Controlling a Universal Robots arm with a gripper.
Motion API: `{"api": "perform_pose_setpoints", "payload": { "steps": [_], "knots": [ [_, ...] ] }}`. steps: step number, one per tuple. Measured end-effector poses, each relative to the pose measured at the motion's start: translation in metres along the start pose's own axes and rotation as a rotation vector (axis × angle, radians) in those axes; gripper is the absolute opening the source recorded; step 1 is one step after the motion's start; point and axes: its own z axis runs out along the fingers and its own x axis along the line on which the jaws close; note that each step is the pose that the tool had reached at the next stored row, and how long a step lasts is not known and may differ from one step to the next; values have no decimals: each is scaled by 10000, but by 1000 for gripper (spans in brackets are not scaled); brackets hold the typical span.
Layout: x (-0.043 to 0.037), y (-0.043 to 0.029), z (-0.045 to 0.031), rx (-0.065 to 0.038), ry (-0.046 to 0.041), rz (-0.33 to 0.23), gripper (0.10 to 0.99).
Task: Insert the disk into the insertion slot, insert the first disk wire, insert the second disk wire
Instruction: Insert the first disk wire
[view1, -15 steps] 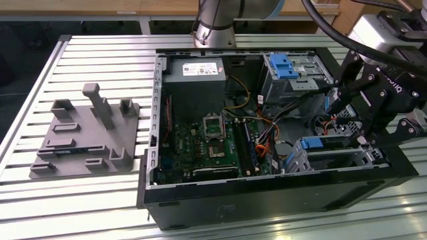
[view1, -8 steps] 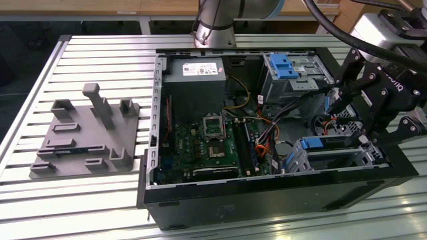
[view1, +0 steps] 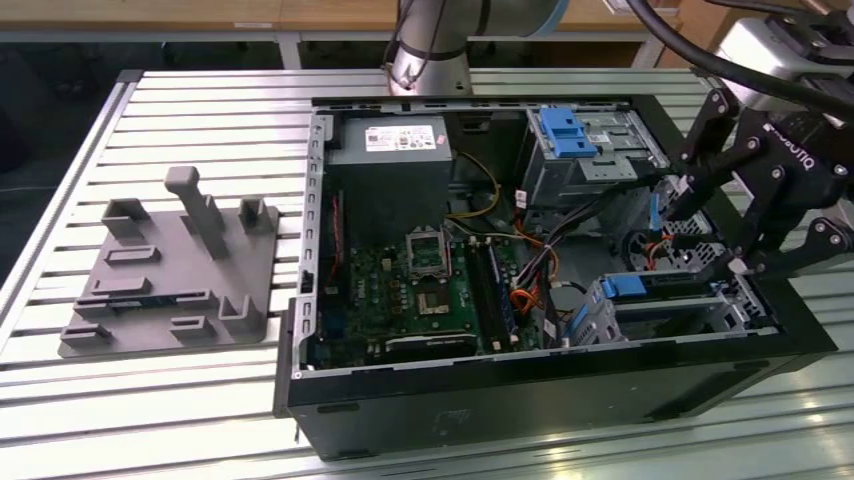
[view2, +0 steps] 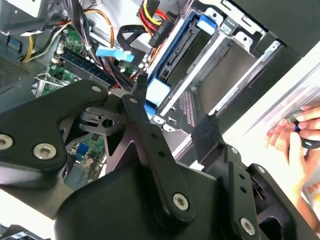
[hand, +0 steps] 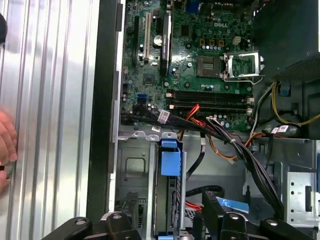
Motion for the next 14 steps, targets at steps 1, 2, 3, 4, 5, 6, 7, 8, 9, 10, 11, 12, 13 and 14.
{"api": "perform_pose_setpoints", "payload": {
  "steps": [1, 2, 3, 4, 5, 6, 7, 8, 9, 10, 11, 12, 13, 14],
  "knots": [
    [-25, -1, 2, 3, 105, 8, 631],
    [-48, -2, 6, 18, 204, 15, 631],
    [-69, -3, 10, 63, 259, 20, 631],
    [-78, -5, 10, 97, 263, 32, 631],
    [-80, -5, 10, 118, 261, 84, 631],
    [-79, -5, 11, 130, 251, 174, 631],
    [-80, -5, 13, 136, 235, 279, 631],
    [-80, -5, 15, 142, 218, 388, 631],
    [-80, -5, 19, 146, 208, 508, 631],
    [-81, -6, 22, 150, 203, 583, 631],
    [-90, -6, 28, 159, 209, 620, 631],
    [-108, -7, 35, 173, 236, 635, 631],
    [-136, -8, 42, 186, 295, 639, 631],
    [-171, -9, 48, 193, 376, 645, 631]
  ]
}}
